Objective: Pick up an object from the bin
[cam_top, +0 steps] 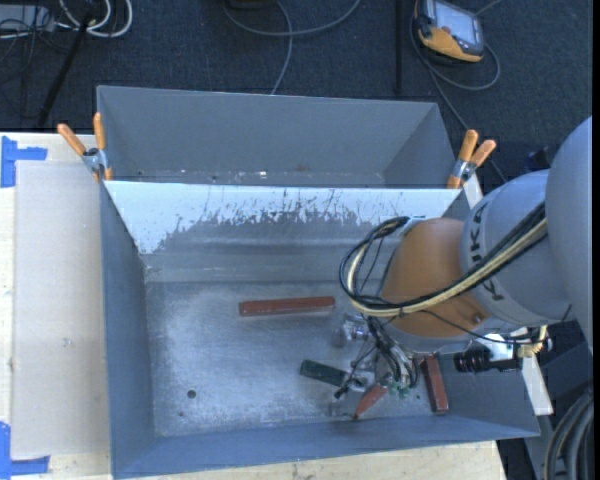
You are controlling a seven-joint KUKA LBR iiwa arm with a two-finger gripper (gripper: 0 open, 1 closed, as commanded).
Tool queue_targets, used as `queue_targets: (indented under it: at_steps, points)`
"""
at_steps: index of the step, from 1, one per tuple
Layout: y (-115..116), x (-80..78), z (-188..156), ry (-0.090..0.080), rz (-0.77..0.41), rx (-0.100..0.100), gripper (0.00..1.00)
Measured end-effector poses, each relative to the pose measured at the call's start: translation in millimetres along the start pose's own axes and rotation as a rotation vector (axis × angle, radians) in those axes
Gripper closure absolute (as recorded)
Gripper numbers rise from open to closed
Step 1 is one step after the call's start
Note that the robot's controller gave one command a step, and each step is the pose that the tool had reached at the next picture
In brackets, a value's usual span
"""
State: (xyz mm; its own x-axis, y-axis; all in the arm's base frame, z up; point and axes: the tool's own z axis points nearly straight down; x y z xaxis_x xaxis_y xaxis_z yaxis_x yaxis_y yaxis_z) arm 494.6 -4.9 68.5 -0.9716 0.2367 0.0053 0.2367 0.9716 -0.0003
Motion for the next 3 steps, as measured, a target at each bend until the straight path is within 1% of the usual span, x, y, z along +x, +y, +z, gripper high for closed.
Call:
queue_targets:
  at_steps: [1,2,3]
  points:
    - [0.2,0.4,0.7,-0.002,-0.004,0.001,0.0]
    - [0.5,-0.1,0.1,-0.004,-0.006,0.001,1.0]
    - [0.7,0.1,-6.7,-0.005,-0.013,0.001,1.0]
